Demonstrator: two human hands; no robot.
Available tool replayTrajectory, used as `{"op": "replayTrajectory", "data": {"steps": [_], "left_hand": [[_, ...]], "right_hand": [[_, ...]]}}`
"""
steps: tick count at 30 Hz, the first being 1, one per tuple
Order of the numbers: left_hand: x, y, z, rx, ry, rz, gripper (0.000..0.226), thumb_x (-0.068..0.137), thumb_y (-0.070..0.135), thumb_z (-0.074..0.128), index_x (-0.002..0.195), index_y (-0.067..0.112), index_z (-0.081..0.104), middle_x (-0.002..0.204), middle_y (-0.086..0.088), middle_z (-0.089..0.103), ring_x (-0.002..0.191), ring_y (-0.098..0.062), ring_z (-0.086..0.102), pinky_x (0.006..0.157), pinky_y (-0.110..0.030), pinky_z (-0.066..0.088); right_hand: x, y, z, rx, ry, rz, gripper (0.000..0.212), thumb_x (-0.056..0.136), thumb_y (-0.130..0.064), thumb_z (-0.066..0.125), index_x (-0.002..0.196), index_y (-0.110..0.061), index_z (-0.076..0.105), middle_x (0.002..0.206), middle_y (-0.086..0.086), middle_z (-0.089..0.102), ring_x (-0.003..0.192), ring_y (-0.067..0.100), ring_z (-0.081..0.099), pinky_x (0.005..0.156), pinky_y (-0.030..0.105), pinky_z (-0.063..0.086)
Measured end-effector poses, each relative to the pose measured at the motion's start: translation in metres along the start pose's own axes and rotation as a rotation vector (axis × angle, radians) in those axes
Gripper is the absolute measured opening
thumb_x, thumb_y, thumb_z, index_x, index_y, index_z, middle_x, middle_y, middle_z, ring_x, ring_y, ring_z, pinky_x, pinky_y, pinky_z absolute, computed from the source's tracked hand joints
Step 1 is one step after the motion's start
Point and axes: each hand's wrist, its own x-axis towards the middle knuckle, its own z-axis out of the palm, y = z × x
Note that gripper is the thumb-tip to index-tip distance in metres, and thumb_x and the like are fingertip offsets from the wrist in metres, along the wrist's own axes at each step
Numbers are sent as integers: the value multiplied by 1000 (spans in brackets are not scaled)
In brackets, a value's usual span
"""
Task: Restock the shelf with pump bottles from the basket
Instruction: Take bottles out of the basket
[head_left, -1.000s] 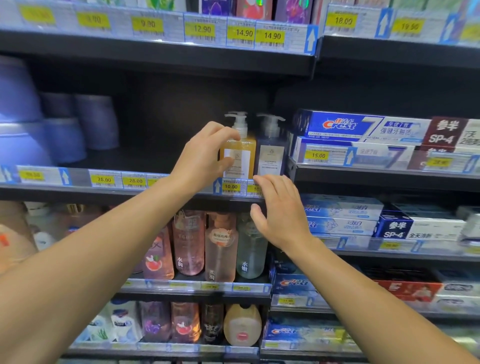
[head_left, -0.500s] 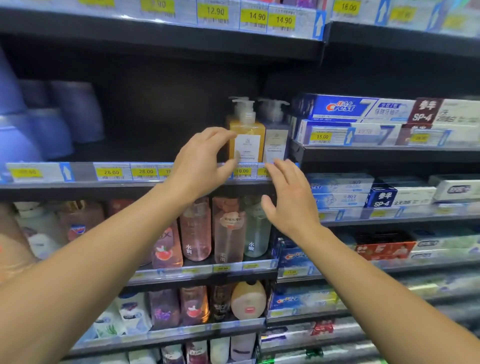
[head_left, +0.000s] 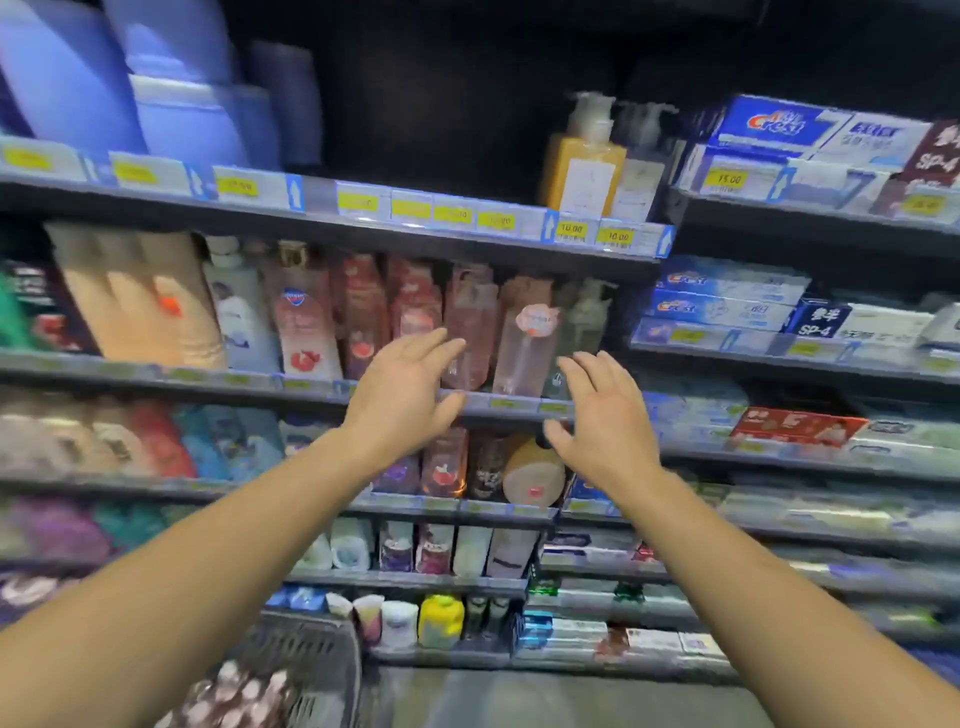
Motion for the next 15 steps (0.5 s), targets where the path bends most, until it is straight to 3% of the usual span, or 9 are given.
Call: {"op": "replayTrajectory", "data": {"steps": [5,10,15], "left_hand": [[-95,-1,1,48,-122,-55,60,73,33,65,125,3,64,127,-22,62,112,-40,63,98,-51,48],[-183,-14,-6,85,-256,-146,61,85,34,68,140,10,53,144,-15,51,129,-34,49,111,-44,35],[-261,-37,-14,80,-328,-245,61,83,30,72,137,8,55,140,-18,54,127,-36,51,109,-46,37]], "right_hand": [[-62,-37,27,54,-125,-71,72,90,-39,58,151,-16,26,157,5,24,147,28,12,120,42,12],[-117,-86,64,124,-212,-173,70,86,-36,63,146,-12,36,150,8,35,143,32,22,118,43,18],[-156,-142,104,182,-320,-237,72,82,-39,65,143,-11,40,146,8,40,139,33,29,116,44,24]]}}
